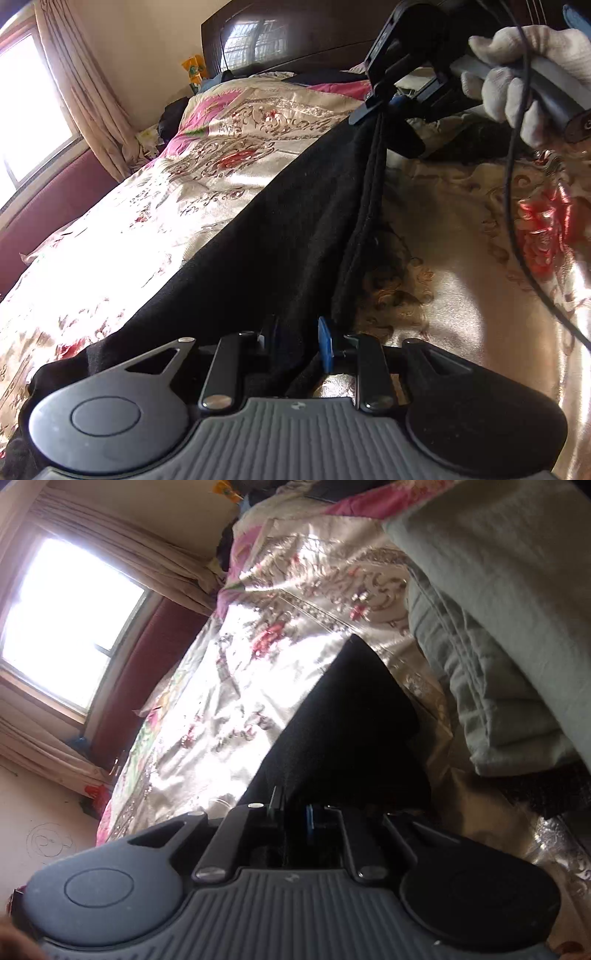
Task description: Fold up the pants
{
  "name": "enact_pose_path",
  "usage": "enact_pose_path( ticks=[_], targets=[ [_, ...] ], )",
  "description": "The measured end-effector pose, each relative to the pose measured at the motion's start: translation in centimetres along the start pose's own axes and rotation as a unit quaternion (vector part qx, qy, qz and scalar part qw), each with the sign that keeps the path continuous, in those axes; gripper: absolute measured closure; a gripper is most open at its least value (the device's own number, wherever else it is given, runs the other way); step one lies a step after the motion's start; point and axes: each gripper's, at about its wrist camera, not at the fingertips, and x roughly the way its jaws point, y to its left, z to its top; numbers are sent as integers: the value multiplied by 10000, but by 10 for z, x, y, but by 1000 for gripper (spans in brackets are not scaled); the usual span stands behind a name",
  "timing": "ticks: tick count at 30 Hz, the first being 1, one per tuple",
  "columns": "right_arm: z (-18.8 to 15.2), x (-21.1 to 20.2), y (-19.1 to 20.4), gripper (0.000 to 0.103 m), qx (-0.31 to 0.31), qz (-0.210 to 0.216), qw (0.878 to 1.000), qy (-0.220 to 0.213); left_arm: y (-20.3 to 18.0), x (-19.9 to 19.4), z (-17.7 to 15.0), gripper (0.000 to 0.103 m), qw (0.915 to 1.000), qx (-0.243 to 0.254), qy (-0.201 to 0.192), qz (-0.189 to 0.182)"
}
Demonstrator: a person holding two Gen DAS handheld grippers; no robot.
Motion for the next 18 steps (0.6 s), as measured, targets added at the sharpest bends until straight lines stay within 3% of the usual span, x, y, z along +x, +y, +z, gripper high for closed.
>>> enact_pose_path(
  ticks=[1,3,4,5,6,10,12,13,16,18],
  targets=[
    [-3,-17,4,92,-243,-59,9997,-59,-1,-4,-2,58,10000,-18,1,-45],
    [-7,-19,0,92,-543,-561,9969,12,-7,-1,-6,55,9999,-6,92,-141],
    [-8,-9,-8,89,-617,-972,9930,258,-11,2,-7,55,9998,35,141,-149],
    [-10,-1,-15,79,-575,-1219,9895,530,-16,6,-9,55,9997,97,184,-131],
    [-13,2,-21,79,-482,-1392,9863,749,-20,8,-9,55,9996,152,199,-98],
    [-20,-34,-17,78,-615,-1171,9909,264,-20,2,-7,54,9997,-3,159,-166],
    [-13,-44,-15,62,-764,-1086,9911,16,-17,2,-6,54,9996,-48,182,-198],
    [-9,-40,-17,46,-688,-1093,9916,108,-18,4,-5,54,9997,-7,192,-156],
    [-7,-30,-22,43,-224,-853,9957,286,-20,2,0,54,9999,50,131,-67],
    [-14,-29,-24,43,-247,-956,9949,222,-21,0,1,53,9999,3,103,-117]
  ],
)
